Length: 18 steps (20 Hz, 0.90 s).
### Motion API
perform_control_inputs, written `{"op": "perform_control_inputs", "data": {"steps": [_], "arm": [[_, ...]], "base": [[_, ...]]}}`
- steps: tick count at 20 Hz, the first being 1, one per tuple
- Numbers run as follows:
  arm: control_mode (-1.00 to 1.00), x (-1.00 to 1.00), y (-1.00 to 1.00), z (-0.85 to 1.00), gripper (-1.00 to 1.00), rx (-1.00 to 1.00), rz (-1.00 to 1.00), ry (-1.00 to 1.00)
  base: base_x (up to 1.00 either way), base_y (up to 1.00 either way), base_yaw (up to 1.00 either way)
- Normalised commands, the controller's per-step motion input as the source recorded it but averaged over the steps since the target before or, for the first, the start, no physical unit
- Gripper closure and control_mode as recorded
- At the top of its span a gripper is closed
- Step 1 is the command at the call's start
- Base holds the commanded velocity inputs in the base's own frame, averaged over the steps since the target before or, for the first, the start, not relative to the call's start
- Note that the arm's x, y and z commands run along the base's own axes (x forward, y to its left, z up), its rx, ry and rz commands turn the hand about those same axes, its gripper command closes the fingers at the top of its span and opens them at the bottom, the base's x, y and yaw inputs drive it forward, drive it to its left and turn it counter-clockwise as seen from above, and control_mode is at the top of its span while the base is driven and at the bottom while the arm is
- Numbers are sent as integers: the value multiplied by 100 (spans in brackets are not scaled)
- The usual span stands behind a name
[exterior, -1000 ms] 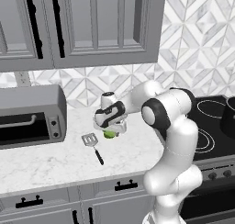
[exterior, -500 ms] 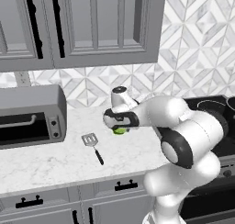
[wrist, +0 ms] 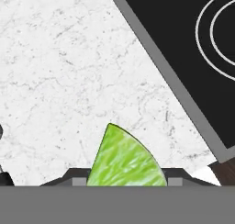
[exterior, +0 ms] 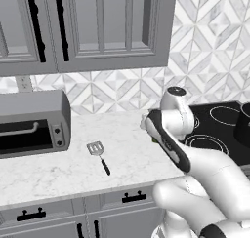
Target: Put the lemon wedge and squash in the pot. Retrieve the spatula and lightly stir the vegetables in the pot.
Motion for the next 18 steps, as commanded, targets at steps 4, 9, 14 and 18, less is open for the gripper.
{"op": "perform_control_inputs", "data": {"steps": [4, 9, 14, 18], "arm": [[-100, -45, -51, 100, 100, 3, 0, 8], [-100, -20, -13, 90, 100, -3, 0, 11], [100, -38, 0, 25, 100, -13, -1, -1], [100, 0, 0, 0, 100, 0, 0, 0]], "base": [[0, 0, 0], [0, 0, 0], [-9, 0, -1], [-18, -60, -2]]}}
